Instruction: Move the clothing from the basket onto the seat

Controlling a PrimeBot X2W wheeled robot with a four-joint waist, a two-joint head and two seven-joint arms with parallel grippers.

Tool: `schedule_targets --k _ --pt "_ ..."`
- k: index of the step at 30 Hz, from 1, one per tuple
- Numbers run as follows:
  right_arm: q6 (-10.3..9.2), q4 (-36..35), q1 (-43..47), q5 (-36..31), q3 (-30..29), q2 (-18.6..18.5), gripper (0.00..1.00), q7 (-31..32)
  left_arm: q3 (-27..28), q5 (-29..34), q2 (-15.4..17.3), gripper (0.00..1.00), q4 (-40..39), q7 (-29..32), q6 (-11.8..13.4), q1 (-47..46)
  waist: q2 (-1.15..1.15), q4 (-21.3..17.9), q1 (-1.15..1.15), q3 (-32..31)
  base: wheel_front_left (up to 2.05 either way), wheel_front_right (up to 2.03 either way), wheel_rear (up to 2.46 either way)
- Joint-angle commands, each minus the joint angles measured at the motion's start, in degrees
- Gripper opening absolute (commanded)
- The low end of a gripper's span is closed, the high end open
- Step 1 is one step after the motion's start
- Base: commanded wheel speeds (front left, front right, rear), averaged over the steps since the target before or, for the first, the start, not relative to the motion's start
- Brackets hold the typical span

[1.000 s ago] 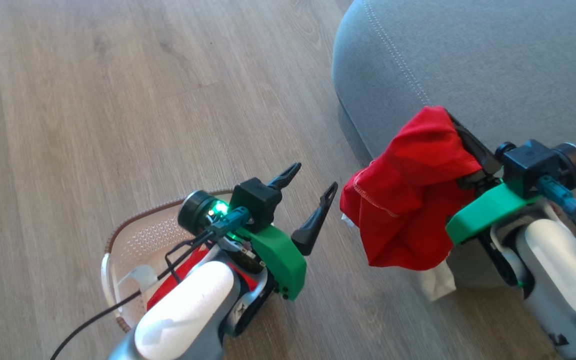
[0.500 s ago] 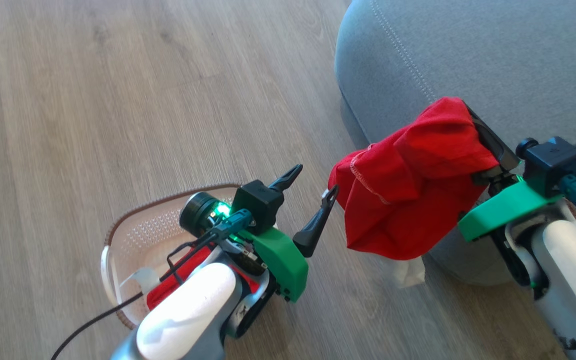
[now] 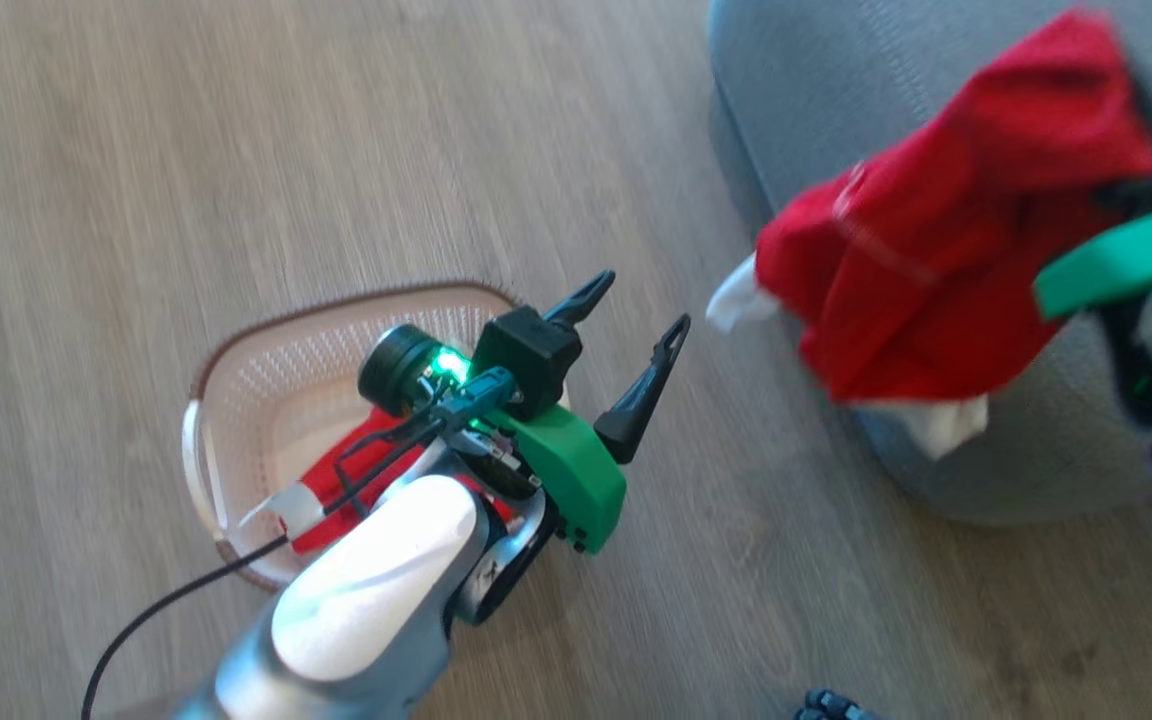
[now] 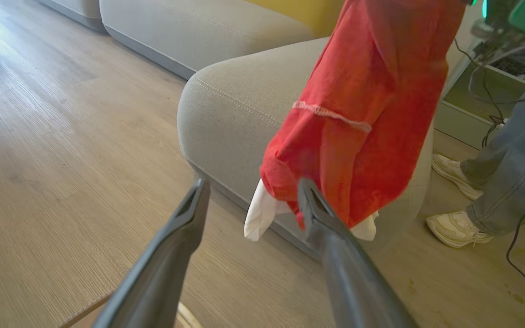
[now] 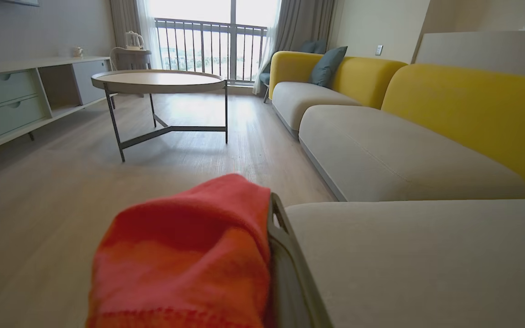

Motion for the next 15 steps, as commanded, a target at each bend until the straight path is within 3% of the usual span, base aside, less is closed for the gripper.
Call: schedule_targets --k 1,8,15 --pt "0.4 -1.35 -2.36 0.44 -0.75 -0.6 0.0 0.41 1.44 0.83 -0.29 1.0 -1.66 0.18 0.21 -2.54 0.0 1.21 -0.01 2.88 0.0 0.0 0.0" --pt "0.4 3.31 -15.03 3.31 -7.95 -3.82 0.0 5.42 1.23 2.01 -0.31 1.0 -1.71 0.72 0.33 -5.52 0.0 3.53 -0.01 9.54 0.0 0.0 0.0" --pt "0.4 10.06 -33.8 5.47 -17.37 -9.19 0.0 12.97 1.7 2.56 -0.39 1.0 -1.75 0.19 0.33 -8.23 0.0 6.07 -0.01 15.29 0.0 0.0 0.0"
